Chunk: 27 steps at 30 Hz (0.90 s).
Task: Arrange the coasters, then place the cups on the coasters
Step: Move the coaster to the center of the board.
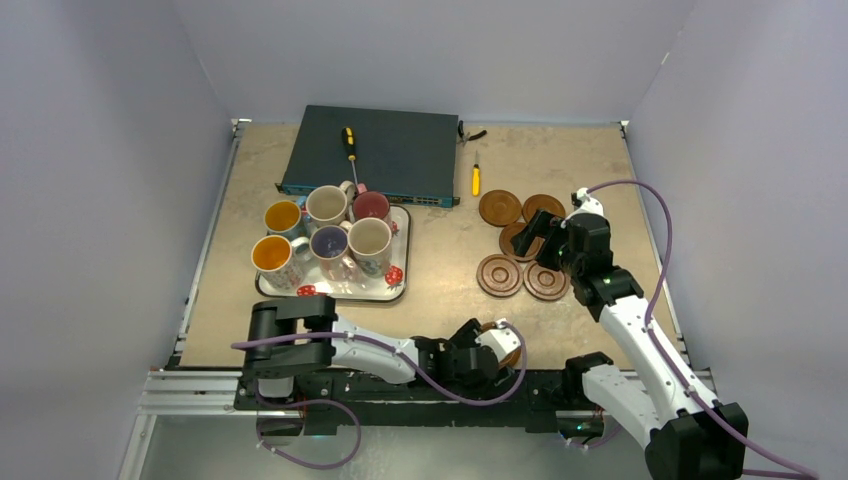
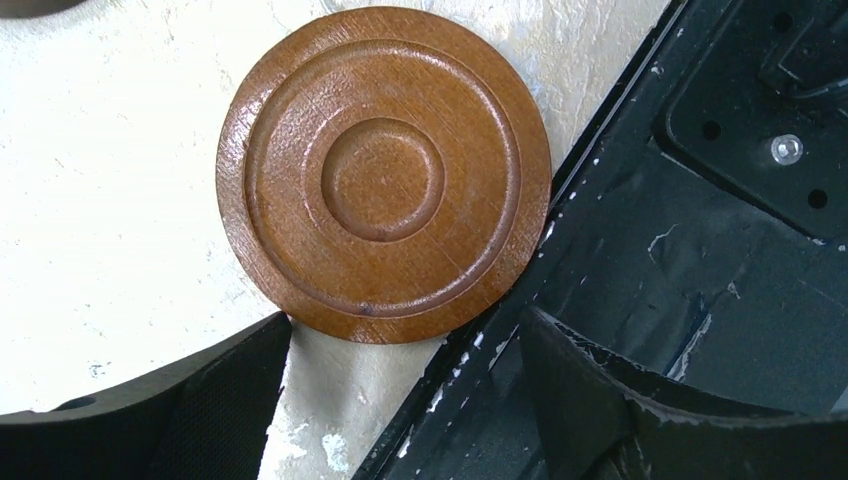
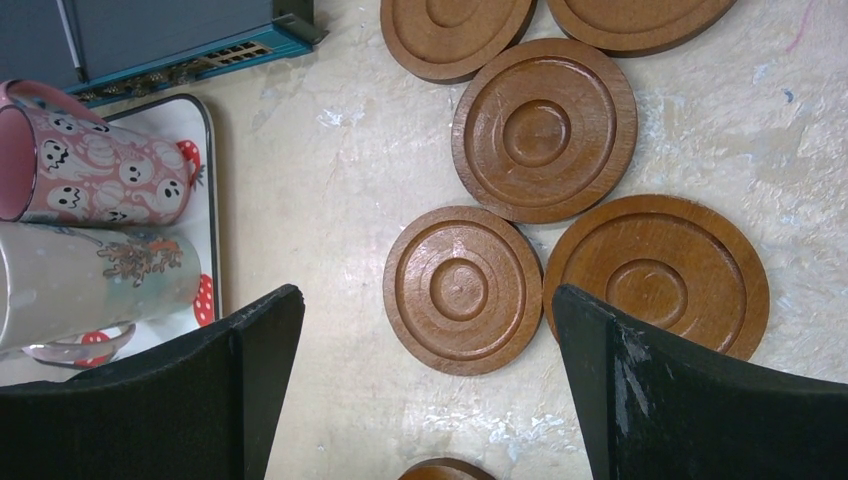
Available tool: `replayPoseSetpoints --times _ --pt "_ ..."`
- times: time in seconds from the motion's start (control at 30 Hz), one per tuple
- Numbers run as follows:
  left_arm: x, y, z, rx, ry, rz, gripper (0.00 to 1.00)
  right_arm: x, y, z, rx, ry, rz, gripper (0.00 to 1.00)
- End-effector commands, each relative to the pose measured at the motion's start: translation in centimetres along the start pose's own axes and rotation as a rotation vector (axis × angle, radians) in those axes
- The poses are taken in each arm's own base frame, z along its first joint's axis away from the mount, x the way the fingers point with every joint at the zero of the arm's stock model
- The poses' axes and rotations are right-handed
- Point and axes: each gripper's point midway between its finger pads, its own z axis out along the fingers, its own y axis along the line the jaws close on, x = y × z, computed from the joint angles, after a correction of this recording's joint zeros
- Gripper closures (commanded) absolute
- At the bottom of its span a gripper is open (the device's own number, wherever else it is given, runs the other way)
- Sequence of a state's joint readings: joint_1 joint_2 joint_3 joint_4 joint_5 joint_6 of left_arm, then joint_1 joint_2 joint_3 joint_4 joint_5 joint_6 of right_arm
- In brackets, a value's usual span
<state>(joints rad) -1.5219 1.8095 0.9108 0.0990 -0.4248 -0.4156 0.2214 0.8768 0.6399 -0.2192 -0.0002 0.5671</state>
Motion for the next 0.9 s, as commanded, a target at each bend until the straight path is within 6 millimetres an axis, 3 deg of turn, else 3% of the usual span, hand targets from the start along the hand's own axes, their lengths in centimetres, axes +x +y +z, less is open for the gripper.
replayPoseSetpoints --times 0.0,0.37,0.87 --pt "0.5 4.1 2.3 -0.235 -0.001 -0.067 0.2 -2.0 1.6 -0.6 -0.057 -0.049 -0.014 0.02" --pt "-0.3 3.6 3.9 -0.221 -0.012 -0.184 0.2 -1.3 1.4 -0.5 -0.055 -0.033 -0.011 0.02" --pt "-1.5 3.6 4.2 -0.145 -0.055 -0.257 0.17 -1.1 1.3 -0.4 -0.056 -0.026 -0.009 0.02"
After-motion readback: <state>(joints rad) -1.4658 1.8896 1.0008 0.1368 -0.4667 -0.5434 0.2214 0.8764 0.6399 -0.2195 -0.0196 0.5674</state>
